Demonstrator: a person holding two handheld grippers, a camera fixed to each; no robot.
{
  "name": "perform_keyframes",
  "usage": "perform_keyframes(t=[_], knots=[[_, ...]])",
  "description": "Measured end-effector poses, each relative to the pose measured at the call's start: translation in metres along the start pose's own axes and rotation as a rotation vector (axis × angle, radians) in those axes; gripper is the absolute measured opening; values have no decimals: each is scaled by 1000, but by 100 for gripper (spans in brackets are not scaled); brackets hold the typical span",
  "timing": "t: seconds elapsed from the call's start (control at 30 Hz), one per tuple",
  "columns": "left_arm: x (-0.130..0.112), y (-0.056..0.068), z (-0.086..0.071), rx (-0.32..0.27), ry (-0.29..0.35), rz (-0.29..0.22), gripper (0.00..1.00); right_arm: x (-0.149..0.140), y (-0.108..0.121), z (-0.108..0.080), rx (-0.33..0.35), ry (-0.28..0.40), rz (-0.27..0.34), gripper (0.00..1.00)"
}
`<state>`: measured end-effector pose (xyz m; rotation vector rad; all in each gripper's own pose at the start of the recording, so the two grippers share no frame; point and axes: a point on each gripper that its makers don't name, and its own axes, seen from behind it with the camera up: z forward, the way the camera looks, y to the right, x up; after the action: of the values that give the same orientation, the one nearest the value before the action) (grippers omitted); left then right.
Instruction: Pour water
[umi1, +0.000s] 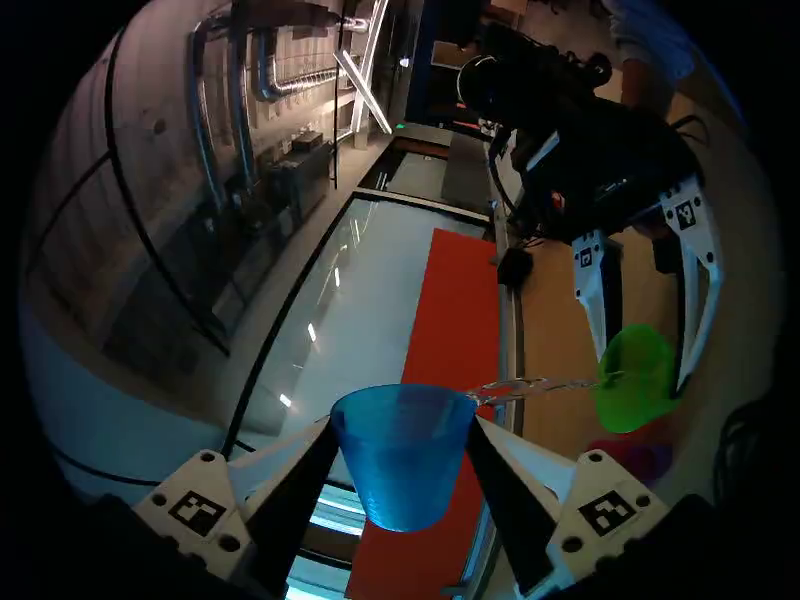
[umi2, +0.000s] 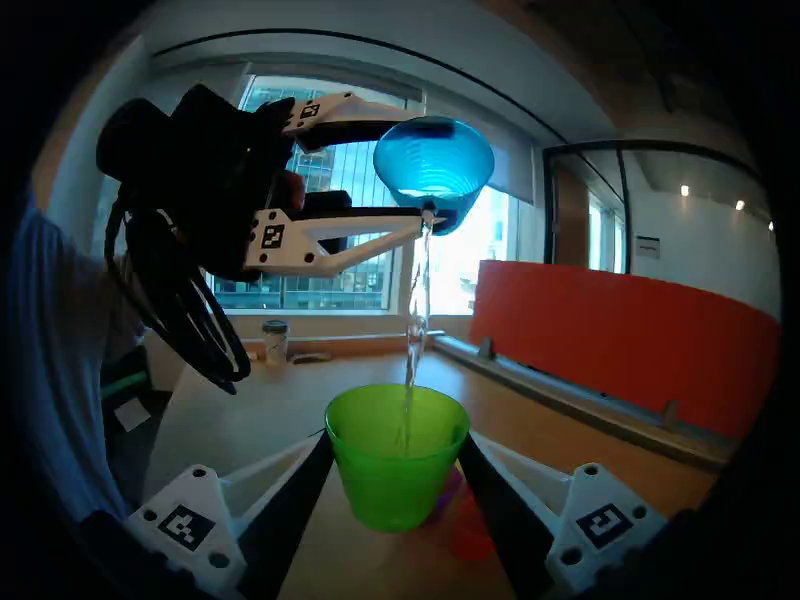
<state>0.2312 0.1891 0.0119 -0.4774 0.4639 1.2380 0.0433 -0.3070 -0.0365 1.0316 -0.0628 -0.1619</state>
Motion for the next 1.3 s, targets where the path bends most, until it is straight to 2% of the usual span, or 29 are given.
perform_keyframes(t=[0.4, 0.67, 1.3], knots=[[6, -6, -2, 10, 10, 45, 86, 3, -1, 1, 1, 3, -12, 89], [6, -4, -2, 12, 14, 68, 86, 3, 1, 0, -4, 8, -13, 89], [16, -7, 2, 12, 24, 189, 86, 6, 4, -2, -13, 24, -11, 89]])
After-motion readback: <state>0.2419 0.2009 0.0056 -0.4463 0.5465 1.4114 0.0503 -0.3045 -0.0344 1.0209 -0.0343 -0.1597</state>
